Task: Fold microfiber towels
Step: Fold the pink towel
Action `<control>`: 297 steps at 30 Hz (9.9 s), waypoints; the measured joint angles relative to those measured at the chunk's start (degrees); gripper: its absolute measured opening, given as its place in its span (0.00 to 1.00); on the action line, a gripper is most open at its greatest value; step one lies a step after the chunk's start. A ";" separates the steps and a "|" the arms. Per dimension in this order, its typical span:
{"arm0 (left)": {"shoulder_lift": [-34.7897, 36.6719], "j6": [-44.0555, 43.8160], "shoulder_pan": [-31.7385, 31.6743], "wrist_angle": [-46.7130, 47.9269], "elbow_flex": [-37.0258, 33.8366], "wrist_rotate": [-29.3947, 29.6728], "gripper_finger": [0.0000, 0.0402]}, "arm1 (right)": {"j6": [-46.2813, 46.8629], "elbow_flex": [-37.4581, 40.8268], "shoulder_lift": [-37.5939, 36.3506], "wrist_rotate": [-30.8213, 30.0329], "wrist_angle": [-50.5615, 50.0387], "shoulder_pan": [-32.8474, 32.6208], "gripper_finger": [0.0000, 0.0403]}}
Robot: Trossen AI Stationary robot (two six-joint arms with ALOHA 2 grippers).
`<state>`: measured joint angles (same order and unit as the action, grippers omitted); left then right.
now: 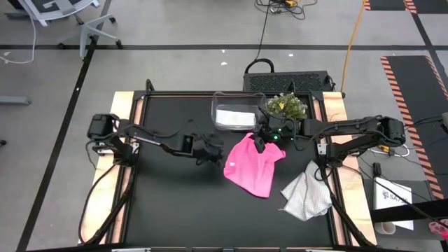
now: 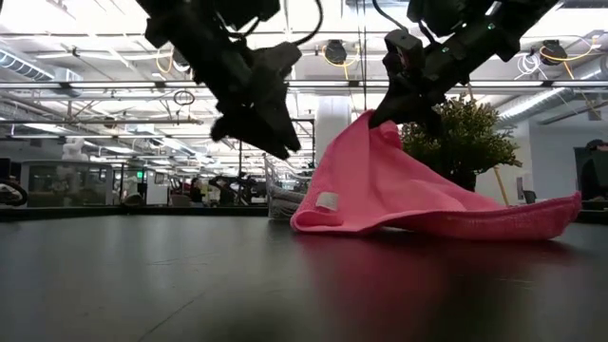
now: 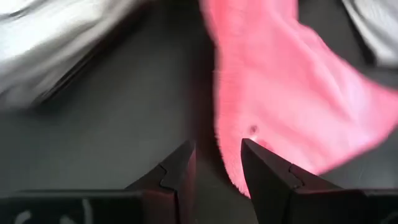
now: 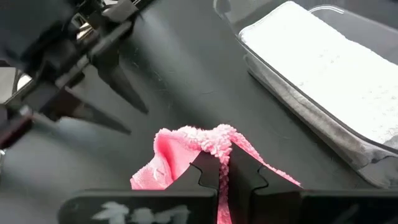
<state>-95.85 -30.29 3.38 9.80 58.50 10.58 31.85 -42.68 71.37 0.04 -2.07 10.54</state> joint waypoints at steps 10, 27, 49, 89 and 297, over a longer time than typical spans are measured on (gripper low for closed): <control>-3.54 37.26 2.24 -11.39 0.00 -1.09 0.33 | -1.50 0.00 0.00 1.74 -0.67 -0.03 0.00; -9.31 40.10 6.71 -12.65 0.08 -1.05 0.33 | -2.24 0.07 0.02 1.61 -2.98 -0.14 0.00; -15.72 28.29 6.00 -12.30 1.61 4.05 0.33 | -0.89 0.06 0.02 1.70 -2.70 -0.14 0.00; 23.19 8.29 3.65 24.84 1.60 14.71 0.01 | 0.47 0.04 -0.77 9.25 18.04 -2.02 0.00; 7.32 -10.42 2.83 32.57 -4.81 16.45 0.16 | 7.96 -5.73 15.21 -1.35 -9.32 -14.38 0.29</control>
<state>-88.53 -40.71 6.21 42.37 53.69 27.03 39.81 -48.40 86.59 -1.31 -11.38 -3.84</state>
